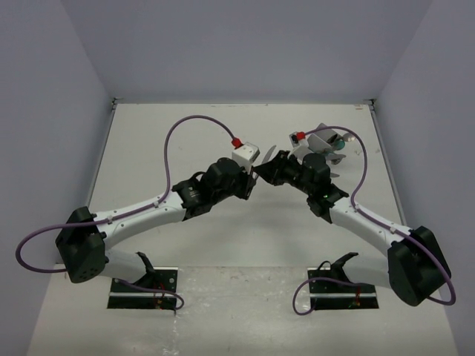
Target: Sort the eating utensils into containers
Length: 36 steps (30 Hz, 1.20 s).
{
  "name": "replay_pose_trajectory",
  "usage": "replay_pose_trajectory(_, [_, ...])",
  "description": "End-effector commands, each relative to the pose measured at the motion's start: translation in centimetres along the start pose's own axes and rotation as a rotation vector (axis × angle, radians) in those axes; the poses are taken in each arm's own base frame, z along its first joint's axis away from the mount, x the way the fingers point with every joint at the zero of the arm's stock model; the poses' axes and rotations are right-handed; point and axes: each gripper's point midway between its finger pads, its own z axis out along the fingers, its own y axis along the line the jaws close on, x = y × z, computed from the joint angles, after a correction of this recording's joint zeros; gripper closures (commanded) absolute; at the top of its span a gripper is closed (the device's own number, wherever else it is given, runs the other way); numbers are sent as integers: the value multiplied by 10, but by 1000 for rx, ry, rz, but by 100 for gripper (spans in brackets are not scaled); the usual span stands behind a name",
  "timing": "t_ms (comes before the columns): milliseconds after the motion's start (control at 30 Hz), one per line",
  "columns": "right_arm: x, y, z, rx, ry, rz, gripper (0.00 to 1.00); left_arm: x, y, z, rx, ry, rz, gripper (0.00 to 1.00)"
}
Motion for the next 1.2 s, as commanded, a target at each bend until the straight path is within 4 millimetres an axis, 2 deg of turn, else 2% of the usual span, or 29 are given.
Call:
replay_pose_trajectory(0, [-19,17,-1,-34,-54,-2,91,-37,-12,-1,25,-104,5,100])
replay_pose_trajectory(33, [-21,20,-4,-45,-62,-5,97,-37,-12,-1,24,-105,5,100])
replay_pose_trajectory(67, [-23,25,-6,-70,-71,-20,100,-46,-15,-1,36,-138,-1,100])
replay_pose_trajectory(100, [-25,27,-7,-75,-79,-24,100,-47,-16,-1,42,-143,-3,100])
replay_pose_trajectory(133, [-29,30,-10,-77,-95,-33,100,-48,-19,-1,56,-146,-2,95])
replay_pose_trajectory(167, [-34,22,-11,-31,-124,-31,100,-49,-19,-1,56,-147,-2,82])
replay_pose_trajectory(200, [-39,18,-12,-2,-151,-29,100,-50,-19,-1,55,-149,-2,59])
replay_pose_trajectory(233, [-42,10,-14,38,-175,-29,100,-51,-17,-2,45,-153,-2,26])
replay_pose_trajectory(267, [-49,5,-20,79,-213,-33,100,-50,-15,-3,36,-150,-3,0])
replay_pose_trajectory(300, [-64,-12,-25,175,-298,-28,100,-50,-13,-5,23,-155,-3,0])
replay_pose_trajectory(367, [-79,-31,-38,282,-389,-52,100,-51,-5,-9,-12,-161,-6,0])
replay_pose_trajectory(400, [-98,-42,-53,366,-488,-47,100,-51,-2,-14,-20,-169,-7,0])
replay_pose_trajectory(433, [-107,-48,-61,407,-530,-48,100,-52,-1,-17,-28,-176,-7,0])
replay_pose_trajectory(467, [-118,-56,-71,451,-578,-48,100,-38,6,-19,-48,-139,2,0])
replay_pose_trajectory(500, [-131,-62,-83,495,-639,-44,100,-40,9,-25,-59,-153,-3,0])
replay_pose_trajectory(567, [-147,-82,-100,586,-707,-39,100,-33,21,-32,-115,-146,-17,0])
replay_pose_trajectory(700, [-160,-129,-122,789,-794,-14,100,-20,46,-43,-228,-130,-36,0])
replay_pose_trajectory(767, [-169,-142,-134,866,-855,-34,100,-14,49,-48,-235,-120,-43,0])
replay_pose_trajectory(867, [-179,-160,-136,929,-884,-59,100,-4,51,-55,-233,-107,-69,0])
replay_pose_trajectory(933, [-179,-175,-130,962,-863,-72,100,4,55,-58,-247,-104,-86,0])
replay_pose_trajectory(1000, [-187,-176,-124,966,-859,-95,100,5,57,-62,-253,-112,-100,0])
replay_pose_trajectory(1167, [-181,-194,-106,987,-829,-116,100,7,62,-71,-268,-124,-121,0])
